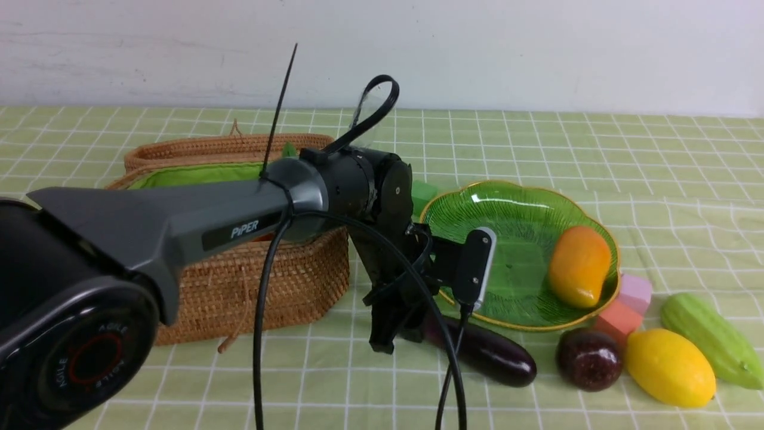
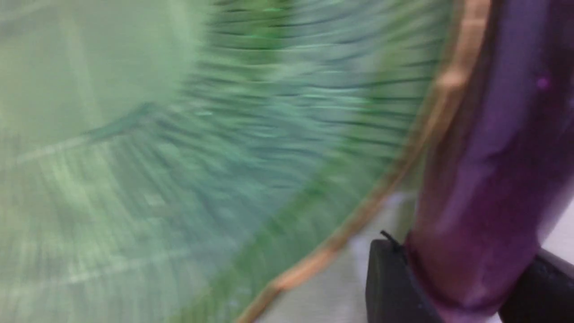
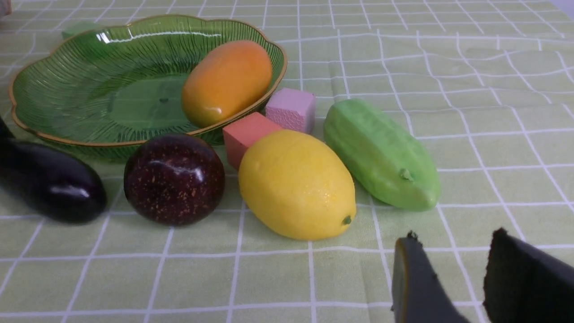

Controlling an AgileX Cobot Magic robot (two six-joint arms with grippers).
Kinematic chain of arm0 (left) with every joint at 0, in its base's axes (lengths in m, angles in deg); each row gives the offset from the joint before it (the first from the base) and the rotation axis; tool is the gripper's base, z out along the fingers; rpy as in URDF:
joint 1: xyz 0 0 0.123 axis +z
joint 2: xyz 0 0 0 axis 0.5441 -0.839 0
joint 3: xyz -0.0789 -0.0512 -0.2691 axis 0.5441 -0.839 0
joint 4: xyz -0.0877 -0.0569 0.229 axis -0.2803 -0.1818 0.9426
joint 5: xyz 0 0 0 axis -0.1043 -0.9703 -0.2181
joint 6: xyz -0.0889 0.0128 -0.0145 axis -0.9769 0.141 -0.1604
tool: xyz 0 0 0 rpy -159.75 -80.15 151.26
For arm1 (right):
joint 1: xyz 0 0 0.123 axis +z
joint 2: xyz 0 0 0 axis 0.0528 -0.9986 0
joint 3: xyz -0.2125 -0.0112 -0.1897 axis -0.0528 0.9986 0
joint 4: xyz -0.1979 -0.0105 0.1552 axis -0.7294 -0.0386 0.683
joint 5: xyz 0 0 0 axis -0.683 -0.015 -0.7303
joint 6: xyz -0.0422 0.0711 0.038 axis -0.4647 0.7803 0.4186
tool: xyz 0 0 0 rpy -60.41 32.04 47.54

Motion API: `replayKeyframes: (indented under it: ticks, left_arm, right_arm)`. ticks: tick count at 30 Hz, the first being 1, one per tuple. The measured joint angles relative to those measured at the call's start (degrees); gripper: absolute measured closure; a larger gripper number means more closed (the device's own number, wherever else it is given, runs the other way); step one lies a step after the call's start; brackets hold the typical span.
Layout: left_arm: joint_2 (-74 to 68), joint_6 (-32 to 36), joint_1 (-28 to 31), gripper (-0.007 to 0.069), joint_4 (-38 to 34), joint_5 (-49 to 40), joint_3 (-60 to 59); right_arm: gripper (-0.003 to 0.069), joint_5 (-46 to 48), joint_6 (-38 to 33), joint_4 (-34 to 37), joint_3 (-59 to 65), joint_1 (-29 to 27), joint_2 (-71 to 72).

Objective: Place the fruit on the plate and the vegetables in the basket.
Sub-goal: Use the left arm to grab an eggplant and put it into the left basket

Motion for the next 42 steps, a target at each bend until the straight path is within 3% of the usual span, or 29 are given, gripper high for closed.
replayKeyframes:
  ticks: [11, 17, 20, 23, 28, 32, 36, 39, 42]
  left_arm:
    - [10.75, -5.88, -0.10, 0.0339, -0.55, -12.27, -0.06]
    - [20.42, -17.09, -0.19, 0.0339, 4.10, -17.29, -0.06]
    - [26.55, -27.83, 1.26, 0.0339, 11.94, -16.49, -0.06]
    - [29.50, -37.08, 8.18, 0.0339, 17.93, -15.82, 0.01]
    - [26.15, -41.23, 23.72, 0.0339, 17.93, -15.03, 0.01]
    - [21.21, -41.58, 28.67, 0.0339, 17.35, -13.53, -0.09]
    - [18.95, -41.79, 28.93, 0.0339, 16.92, -11.47, -0.17]
    - [18.94, -41.79, 28.42, 0.0287, 16.42, -10.37, -0.17]
    - [19.31, -41.98, 28.15, 0.0116, 15.76, -11.20, -0.17]
  right_arm:
    - [0.0417, 0.00, 0.03, 0.00, 0.00, 0.00, 0.00]
    - [0.0417, 0.00, 0.03, 0.00, 0.00, 0.00, 0.00]
    - [0.0417, 0.00, 0.03, 0.00, 0.00, 0.00, 0.00]
    - [0.0417, 0.00, 0.03, 0.00, 0.00, 0.00, 0.00]
    - [0.0417, 0.00, 0.03, 0.00, 0.00, 0.00, 0.00]
    - [0.0417, 0.00, 0.03, 0.00, 0.00, 0.00, 0.00]
    - [0.0417, 0.00, 0.03, 0.00, 0.00, 0.00, 0.00]
    - [0.0417, 0.00, 0.03, -0.05, 0.00, 0.00, 0.00]
    - [0.0417, 0.00, 0.03, -0.12, 0.00, 0.00, 0.00]
